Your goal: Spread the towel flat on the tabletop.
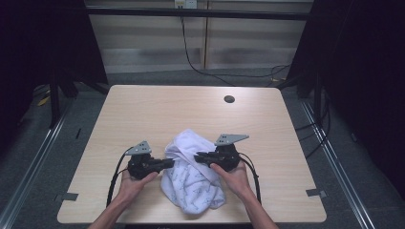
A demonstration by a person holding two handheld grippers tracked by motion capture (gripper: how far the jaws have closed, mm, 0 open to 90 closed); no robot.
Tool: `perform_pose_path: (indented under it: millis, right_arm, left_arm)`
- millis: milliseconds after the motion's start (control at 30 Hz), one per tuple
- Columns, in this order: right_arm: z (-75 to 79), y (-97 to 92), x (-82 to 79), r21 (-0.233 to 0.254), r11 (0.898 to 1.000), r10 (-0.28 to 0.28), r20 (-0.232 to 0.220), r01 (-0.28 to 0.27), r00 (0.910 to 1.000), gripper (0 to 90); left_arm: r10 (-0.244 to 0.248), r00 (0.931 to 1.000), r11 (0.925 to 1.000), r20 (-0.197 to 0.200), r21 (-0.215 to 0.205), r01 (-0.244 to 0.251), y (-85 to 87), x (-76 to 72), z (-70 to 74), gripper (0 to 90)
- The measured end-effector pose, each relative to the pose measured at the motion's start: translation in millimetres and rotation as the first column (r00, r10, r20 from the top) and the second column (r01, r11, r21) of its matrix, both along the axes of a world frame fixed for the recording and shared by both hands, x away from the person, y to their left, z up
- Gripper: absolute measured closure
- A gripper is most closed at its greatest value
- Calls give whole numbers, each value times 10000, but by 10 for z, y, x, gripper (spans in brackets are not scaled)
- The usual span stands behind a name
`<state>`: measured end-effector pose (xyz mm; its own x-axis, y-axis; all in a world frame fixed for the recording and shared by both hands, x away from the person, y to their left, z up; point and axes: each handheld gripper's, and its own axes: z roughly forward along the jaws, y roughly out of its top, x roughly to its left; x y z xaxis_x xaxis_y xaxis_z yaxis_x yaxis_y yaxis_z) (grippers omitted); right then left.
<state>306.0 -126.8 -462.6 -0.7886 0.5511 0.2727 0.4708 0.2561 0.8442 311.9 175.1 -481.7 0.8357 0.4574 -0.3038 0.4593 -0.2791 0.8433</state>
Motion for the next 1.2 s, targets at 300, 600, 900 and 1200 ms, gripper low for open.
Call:
perform_pose_path:
  millis: [300, 600, 900, 1200]
  right_arm:
    - [127, -302, 8, 597, 9928, -1055, 192, 1042, 9942, 868]
    - [394, -746, 17, 970, 9728, -2158, 511, 2103, 9751, 876]
    - [1175, -732, 388, 1149, 9597, -2728, 1594, 2566, 9488, 878]
    - [1790, -706, 594, 1176, 9538, -2983, 2596, 2765, 9185, 879]
  left_arm:
    - [440, 9990, 9976, -7, -536, -439, 252, -21, 123, 878]
    - [1140, 9931, 9834, 267, -1451, -1090, 492, 19, 403, 880]
    - [2057, 9686, 9649, 1397, -1943, -1769, 481, 334, 1107, 882]
    - [2211, 9464, 9618, 2355, -2132, -1717, 469, 407, 1671, 882]
